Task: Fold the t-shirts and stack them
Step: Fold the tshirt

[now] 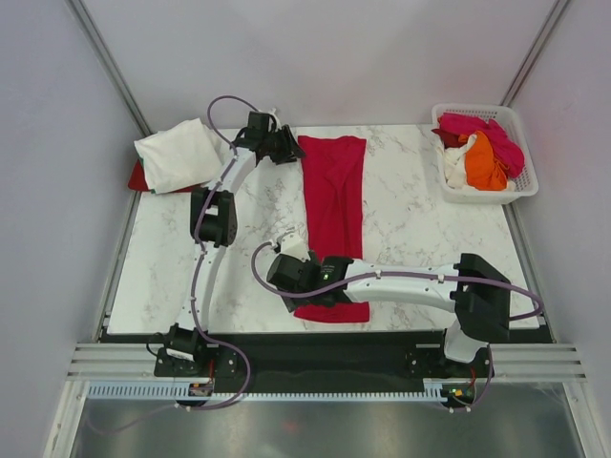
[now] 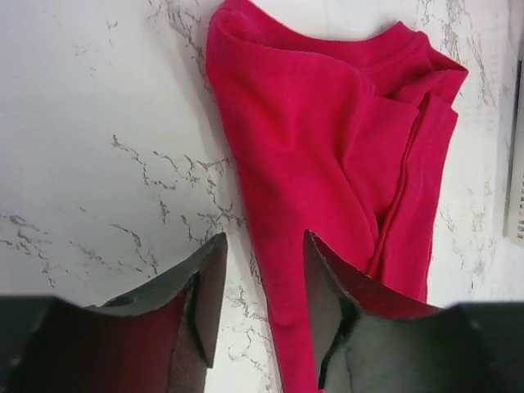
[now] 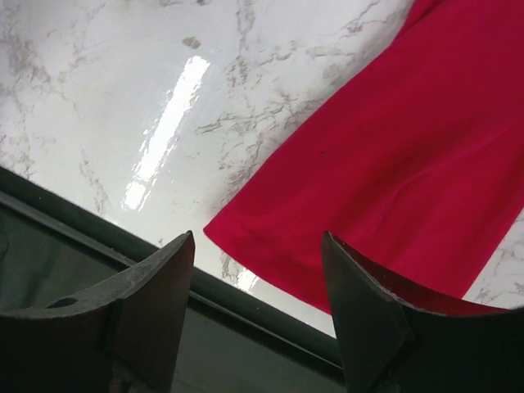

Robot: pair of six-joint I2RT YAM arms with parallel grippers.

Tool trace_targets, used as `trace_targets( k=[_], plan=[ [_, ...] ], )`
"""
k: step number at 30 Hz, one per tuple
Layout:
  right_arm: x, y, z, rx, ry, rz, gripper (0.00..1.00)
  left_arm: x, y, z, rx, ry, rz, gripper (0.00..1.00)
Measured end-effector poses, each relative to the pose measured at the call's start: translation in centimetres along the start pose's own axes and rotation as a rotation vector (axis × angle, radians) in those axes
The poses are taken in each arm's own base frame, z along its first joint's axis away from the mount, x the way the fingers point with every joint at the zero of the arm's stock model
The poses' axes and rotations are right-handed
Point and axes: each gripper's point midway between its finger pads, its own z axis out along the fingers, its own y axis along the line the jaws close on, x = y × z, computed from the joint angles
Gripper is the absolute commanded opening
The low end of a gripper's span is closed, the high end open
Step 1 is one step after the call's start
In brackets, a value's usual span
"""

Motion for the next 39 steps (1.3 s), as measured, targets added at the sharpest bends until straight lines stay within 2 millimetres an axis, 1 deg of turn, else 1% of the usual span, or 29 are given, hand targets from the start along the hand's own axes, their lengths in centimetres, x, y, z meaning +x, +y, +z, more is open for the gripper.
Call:
trace_targets(
  k=[1,2,3,4,5,7,10,11,13,14,16,19,20,22,23,25,27,34,36,39],
  plan=[
    [0.0,-0.2,0.0,0.011,-0.001,0.003,0.77,0.2,0.1,0.2,-0.001,0.004,-0.003,0.42],
    [-0.1,-0.5,-0.1,0.025,-0.007,0.008,0.82,0.3,0.1,0.3,0.0,0.005,-0.004,0.23],
    [-0.2,-0.8,-0.3,0.036,-0.015,0.017,0.83,0.4,-0.1,0.5,0.004,0.005,-0.01,0.1],
    [-0.4,-1.0,-0.4,0.046,-0.025,0.023,0.83,0.6,-0.2,0.7,0.006,0.006,-0.013,0.03],
    [-0.6,-1.2,-0.5,0.055,-0.031,0.028,0.83,0.8,-0.3,0.9,0.006,0.007,-0.014,0.02],
    [-0.6,-1.3,-0.4,0.062,-0.034,0.032,0.79,1.1,-0.6,1.3,0.008,0.009,-0.009,0.02],
    [-0.1,-1.0,0.2,0.059,-0.014,0.03,0.69,1.5,-1.0,1.6,0.003,0.011,-0.011,0.02],
    [0.1,-0.9,0.6,0.058,-0.006,0.028,0.64,1.5,-1.1,1.7,0.0,0.008,-0.012,0.02],
    [0.9,-0.5,1.5,0.057,0.02,0.025,0.61,1.5,-1.2,1.8,0.0,0.004,-0.014,0.02],
    [1.3,-0.4,2.0,0.058,0.033,0.024,0.57,1.5,-1.2,1.8,-0.001,0.004,-0.017,0.02],
    [2.1,-0.1,2.8,0.051,0.058,0.023,0.56,1.4,-0.9,1.7,-0.003,0.002,-0.024,0.02],
    [3.4,0.3,3.9,0.043,0.09,0.019,0.5,1.4,-0.4,1.8,-0.006,0.0,-0.035,0.02],
    [3.7,0.4,4.2,0.043,0.098,0.016,0.4,1.4,-0.3,1.8,-0.006,0.0,-0.038,0.02],
    [4.5,0.7,5.0,0.043,0.115,0.007,0.27,1.4,-0.1,1.7,-0.005,0.0,-0.044,0.02],
    [4.9,0.8,5.4,0.043,0.124,0.006,0.14,1.4,0.0,1.8,-0.002,-0.001,-0.046,0.02],
    [5.5,1.0,5.9,0.04,0.132,0.01,0.0,1.3,0.0,1.7,0.001,-0.004,-0.047,0.02],
    [5.3,1.3,5.9,0.03,0.123,0.015,0.0,1.2,0.2,1.7,0.0,-0.006,-0.05,0.02],
    [5.5,1.3,5.7,0.02,0.114,0.015,0.0,1.0,0.5,1.4,0.007,-0.004,-0.058,0.02],
    [6.0,1.3,4.9,0.015,0.117,-0.002,0.0,0.8,0.8,1.3,0.004,-0.007,-0.061,0.02],
    [6.6,2.1,2.7,-0.01,0.115,-0.049,0.0,0.3,1.5,0.9,0.0,-0.01,-0.07,0.02]
  ],
)
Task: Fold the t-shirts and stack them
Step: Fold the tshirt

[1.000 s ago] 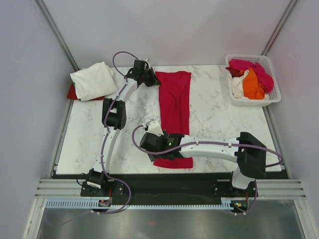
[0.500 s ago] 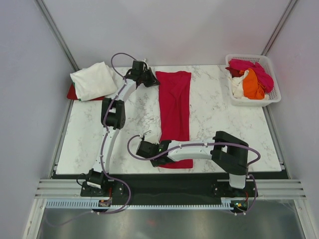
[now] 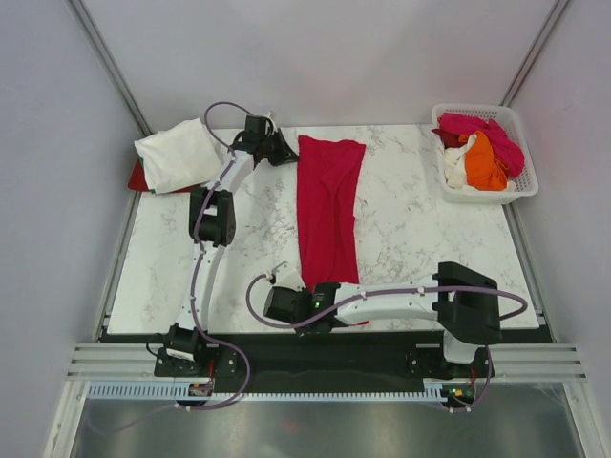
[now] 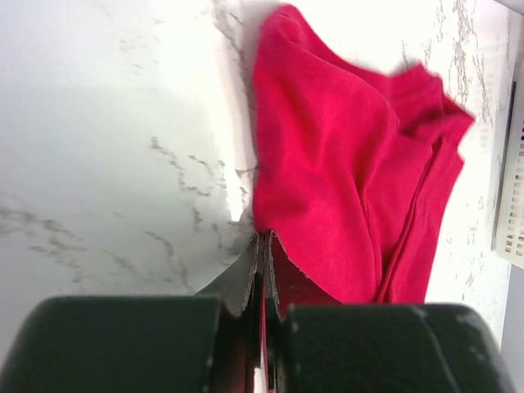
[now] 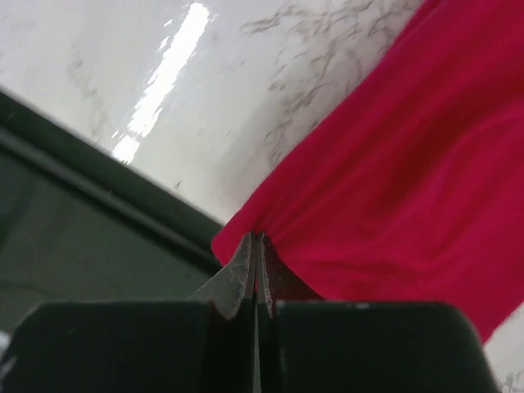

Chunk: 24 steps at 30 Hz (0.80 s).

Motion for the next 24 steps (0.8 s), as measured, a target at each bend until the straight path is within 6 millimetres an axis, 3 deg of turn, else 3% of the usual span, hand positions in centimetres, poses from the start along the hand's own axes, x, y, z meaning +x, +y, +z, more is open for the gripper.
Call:
trace_targets(
  k=[5,9,10,11,13,15,17,18,19,20,22,24],
  plan=[
    [1.4,2.5,-4.5,-0.069,-0.042,-0.076,0.0,-0.9,1.6,-1.0,-0.002,0.005,-0.027,0.02],
    [2.3,2.2,-5.0,-0.056,-0.042,-0.081,0.0,-1.1,2.4,-1.7,0.005,0.023,-0.043,0.02],
    [2.7,1.9,-4.8,-0.045,-0.032,-0.079,0.06,-1.1,2.6,-1.9,0.008,0.026,-0.046,0.02],
    [3.1,1.5,-4.6,-0.033,-0.021,-0.081,0.26,-1.2,2.7,-2.0,0.009,0.028,-0.05,0.02],
    [3.7,1.3,-4.5,-0.024,0.002,-0.07,0.78,-1.3,3.0,-2.2,0.01,0.029,-0.055,0.03],
    [4.3,1.4,-4.5,-0.023,0.022,-0.082,0.88,-1.7,3.4,-2.3,0.006,0.016,-0.048,0.08],
    [4.5,1.2,-4.6,-0.012,0.029,-0.093,0.93,-2.1,3.9,-2.8,-0.004,0.005,-0.046,0.3],
    [4.3,1.2,-4.8,-0.009,0.028,-0.093,0.94,-2.4,4.0,-3.1,-0.006,0.001,-0.045,0.44],
    [3.8,1.1,-5.0,-0.009,0.02,-0.086,0.95,-2.7,4.0,-3.5,-0.007,-0.004,-0.045,0.66],
    [3.2,1.0,-5.2,-0.011,0.01,-0.071,0.95,-3.1,3.8,-4.0,-0.011,-0.012,-0.038,0.79],
    [1.4,0.0,-5.8,-0.019,-0.018,-0.016,0.95,-4.2,3.4,-5.4,-0.024,-0.035,-0.028,0.99],
    [-1.6,-2.2,-6.7,-0.026,-0.065,0.075,0.95,-5.6,2.5,-6.9,-0.03,-0.067,-0.01,1.0]
  ],
)
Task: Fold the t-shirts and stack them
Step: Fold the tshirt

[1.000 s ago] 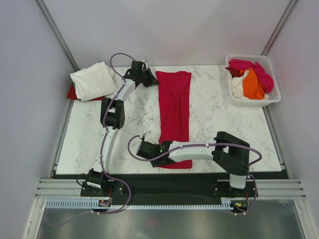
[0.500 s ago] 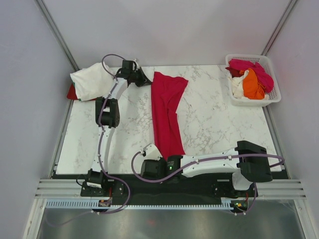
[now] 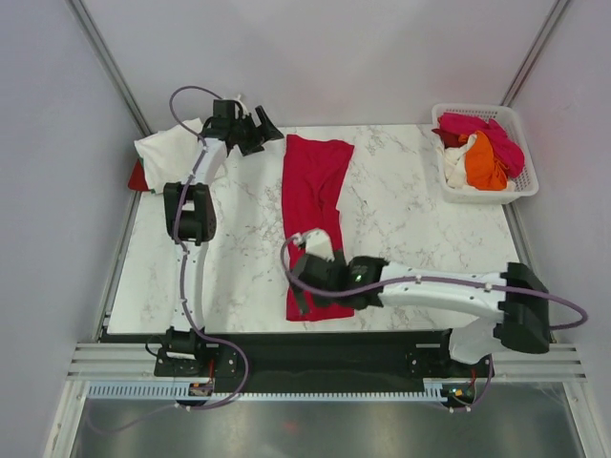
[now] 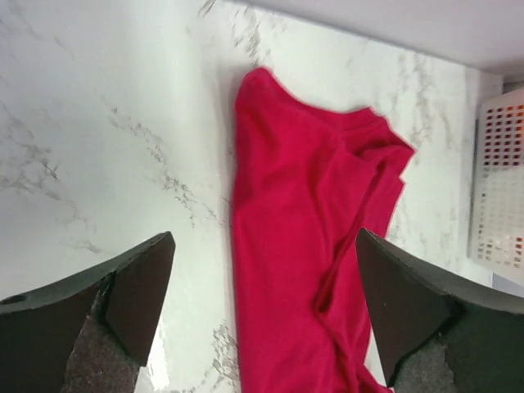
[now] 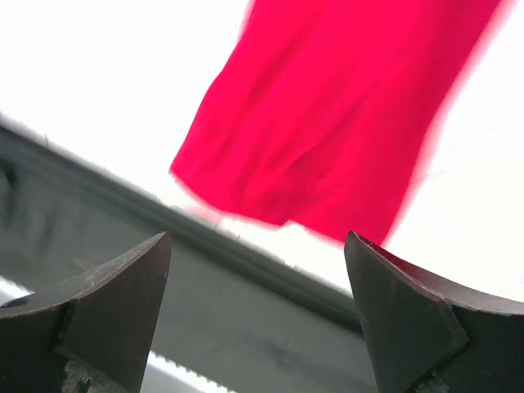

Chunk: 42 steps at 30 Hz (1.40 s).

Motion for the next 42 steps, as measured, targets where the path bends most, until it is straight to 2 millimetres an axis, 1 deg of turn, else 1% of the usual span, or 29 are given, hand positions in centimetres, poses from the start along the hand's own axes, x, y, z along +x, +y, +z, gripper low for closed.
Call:
trace_targets(
  k=[2,3,5,7,9,10,11,12,13,14,15,16,18,19,21,23,25,27,28,30,33,37,40,42],
  plan=[
    [-4.1,-3.1,-1.0,0.009,-0.079,0.113,0.95,-1.9,-1.4,-1.7,0.006,-0.044,0.021,1.0],
    [-5.7,-4.9,-1.4,0.022,-0.112,0.162,0.95,-2.6,-2.1,-2.4,0.01,-0.06,0.03,1.0],
    [-8.5,-8.6,-2.0,0.062,-0.172,0.245,0.95,-4.3,-4.1,-4.4,0.028,-0.099,0.052,0.98],
    [-10.3,-12.0,-1.7,0.102,-0.2,0.305,0.93,-5.3,-6.0,-6.8,0.042,-0.128,0.068,0.94],
    [-11.0,-14.1,-0.9,0.124,-0.193,0.334,0.92,-4.9,-7.2,-9.1,0.036,-0.132,0.068,0.92],
    [-11.3,-15.1,-0.2,0.126,-0.181,0.345,0.9,-3.9,-7.4,-10.6,0.022,-0.118,0.057,0.87],
    [-11.4,-15.7,0.4,0.129,-0.172,0.35,0.89,-2.9,-7.5,-11.7,0.008,-0.101,0.045,0.86],
    [-11.5,-16.4,1.1,0.129,-0.156,0.357,0.89,-1.6,-7.5,-13.0,-0.006,-0.082,0.033,0.84],
    [-11.5,-17.1,1.9,0.13,-0.142,0.363,0.86,-0.1,-7.3,-14.2,-0.021,-0.066,0.024,0.8],
    [-11.4,-17.6,2.5,0.129,-0.126,0.367,0.83,1.9,-7.0,-15.4,-0.04,-0.032,0.004,0.79],
    [-11.3,-17.7,3.0,0.115,-0.114,0.37,0.78,3.9,-6.4,-16.2,-0.059,0.0,-0.012,0.78],
    [-11.3,-17.7,3.4,0.099,-0.107,0.369,0.77,5.7,-5.8,-16.7,-0.077,0.023,-0.023,0.78],
    [-11.1,-17.4,4.2,0.057,-0.098,0.375,0.75,11.2,-4.0,-18.1,-0.138,0.114,-0.063,0.79],
    [-10.8,-17.1,4.6,0.031,-0.089,0.38,0.75,13.4,-3.4,-18.4,-0.159,0.149,-0.071,0.8],
    [-9.9,-16.7,5.6,-0.007,-0.067,0.387,0.74,19.3,-2.4,-19.2,-0.209,0.266,-0.089,0.82],
    [-8.3,-16.4,6.6,-0.037,-0.036,0.396,0.74,24.8,-2.7,-19.5,-0.236,0.378,-0.055,0.84],
    [-6.6,-16.2,7.2,-0.051,0.002,0.404,0.74,29.6,-3.8,-20.1,-0.245,0.471,-0.002,0.84],
    [-5.0,-16.0,7.6,-0.063,0.033,0.416,0.74,33.2,-4.9,-20.9,-0.234,0.536,0.043,0.83],
    [-4.3,-15.9,7.6,-0.068,0.044,0.419,0.74,34.6,-5.4,-21.4,-0.228,0.56,0.062,0.83],
    [-3.2,-15.9,7.4,-0.077,0.053,0.425,0.74,36.4,-5.8,-22.4,-0.229,0.58,0.085,0.83],
    [-2.7,-15.8,6.6,-0.09,0.035,0.431,0.74,37.5,-6.0,-23.2,-0.232,0.586,0.1,0.83],
    [-2.4,-15.7,5.7,-0.106,0.01,0.439,0.74,39.1,-5.5,-24.4,-0.238,0.599,0.12,0.83],
    [-1.9,-15.7,5.6,-0.11,0.009,0.444,0.74,40.2,-5.1,-25.5,-0.239,0.611,0.13,0.83],
    [-1.6,-15.7,5.6,-0.11,0.014,0.447,0.74,40.7,-4.9,-25.8,-0.243,0.619,0.137,0.83]
  ],
)
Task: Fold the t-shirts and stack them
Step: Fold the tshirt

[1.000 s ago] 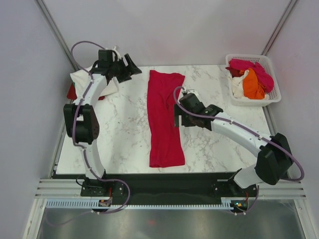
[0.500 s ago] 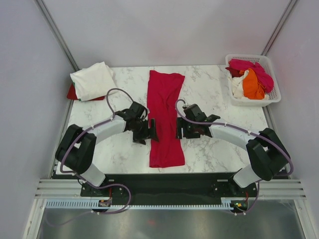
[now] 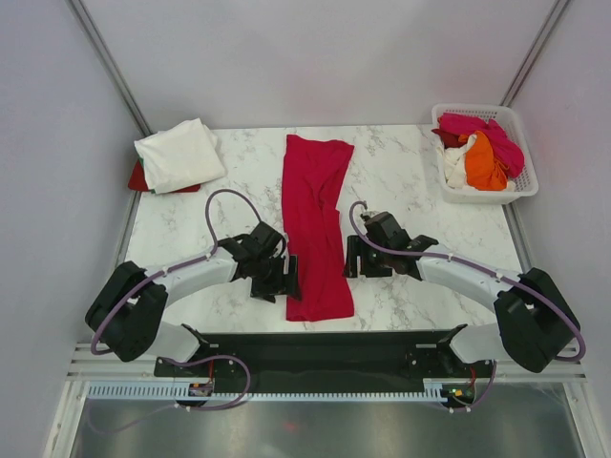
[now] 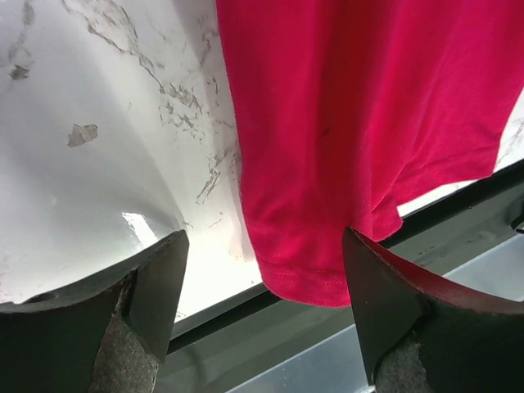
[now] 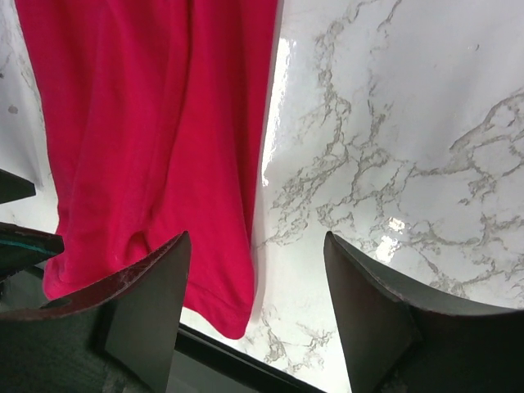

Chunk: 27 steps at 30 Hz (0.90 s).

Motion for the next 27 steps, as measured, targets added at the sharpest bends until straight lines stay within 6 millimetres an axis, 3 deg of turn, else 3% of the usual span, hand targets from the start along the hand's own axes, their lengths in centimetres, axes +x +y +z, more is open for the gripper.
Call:
trace_targets(
  k=[8,16,22,27],
  plan=[
    [0.4,-0.1,0.0,-0.012,-0.001,0.0,0.74,2.1,-0.9,1.0,-0.007,0.056,0.063,0.83],
    [1.0,-0.1,0.1,-0.027,0.004,0.002,0.73,3.0,-1.8,1.1,0.014,0.059,0.105,0.83],
    [1.7,-0.3,-0.4,-0.042,0.001,0.019,0.74,5.1,-0.8,-1.5,0.077,-0.018,0.14,0.83],
    [3.5,0.0,-1.5,-0.107,-0.007,0.07,0.74,5.5,-1.1,-3.5,0.169,-0.125,0.174,0.83]
  ],
)
